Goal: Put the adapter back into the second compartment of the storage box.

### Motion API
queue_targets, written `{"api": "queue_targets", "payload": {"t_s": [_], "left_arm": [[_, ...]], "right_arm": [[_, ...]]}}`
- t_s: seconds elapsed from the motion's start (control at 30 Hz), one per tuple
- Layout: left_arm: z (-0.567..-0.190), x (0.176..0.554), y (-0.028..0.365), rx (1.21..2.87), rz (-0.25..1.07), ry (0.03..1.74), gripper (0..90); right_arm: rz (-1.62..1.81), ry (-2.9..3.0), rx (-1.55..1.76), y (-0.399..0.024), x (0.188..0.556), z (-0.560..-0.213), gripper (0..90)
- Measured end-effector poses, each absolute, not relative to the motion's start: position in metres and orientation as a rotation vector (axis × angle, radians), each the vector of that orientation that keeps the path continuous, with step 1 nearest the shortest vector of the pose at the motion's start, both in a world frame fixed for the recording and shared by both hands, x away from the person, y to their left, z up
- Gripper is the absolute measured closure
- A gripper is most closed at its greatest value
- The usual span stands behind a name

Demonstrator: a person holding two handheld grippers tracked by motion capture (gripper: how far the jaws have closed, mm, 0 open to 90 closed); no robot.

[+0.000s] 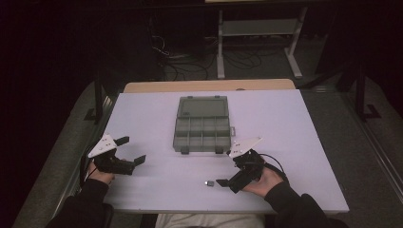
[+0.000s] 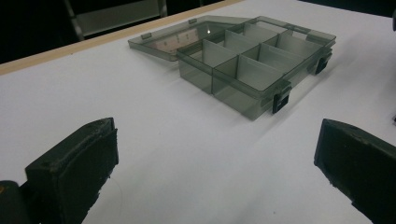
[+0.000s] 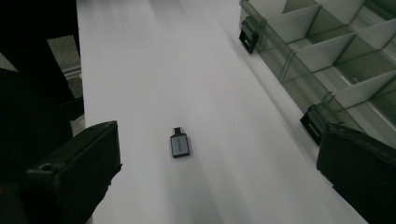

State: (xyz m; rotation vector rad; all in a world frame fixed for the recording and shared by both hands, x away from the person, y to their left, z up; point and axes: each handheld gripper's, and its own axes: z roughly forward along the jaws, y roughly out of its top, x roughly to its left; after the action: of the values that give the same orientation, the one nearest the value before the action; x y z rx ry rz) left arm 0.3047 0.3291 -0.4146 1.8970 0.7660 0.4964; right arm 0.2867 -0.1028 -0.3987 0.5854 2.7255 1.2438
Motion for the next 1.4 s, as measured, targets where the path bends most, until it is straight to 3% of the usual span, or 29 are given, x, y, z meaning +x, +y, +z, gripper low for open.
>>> {"api": "queue_targets", "payload": {"t_s": [1.1,1.4], "left_arm": [[-0.414,0.304,0.329,1.893,0.494,0.76,0.0],[-0.414,0.304,0.328,1.893,0.493,0.758,0.0]], "right_arm": [[1.123,2.882,0.482,-0.067,0.291,-0.421,0.0],[1.087,2.942,0.436,-0.055,0.292,-0.425,6.0]]}}
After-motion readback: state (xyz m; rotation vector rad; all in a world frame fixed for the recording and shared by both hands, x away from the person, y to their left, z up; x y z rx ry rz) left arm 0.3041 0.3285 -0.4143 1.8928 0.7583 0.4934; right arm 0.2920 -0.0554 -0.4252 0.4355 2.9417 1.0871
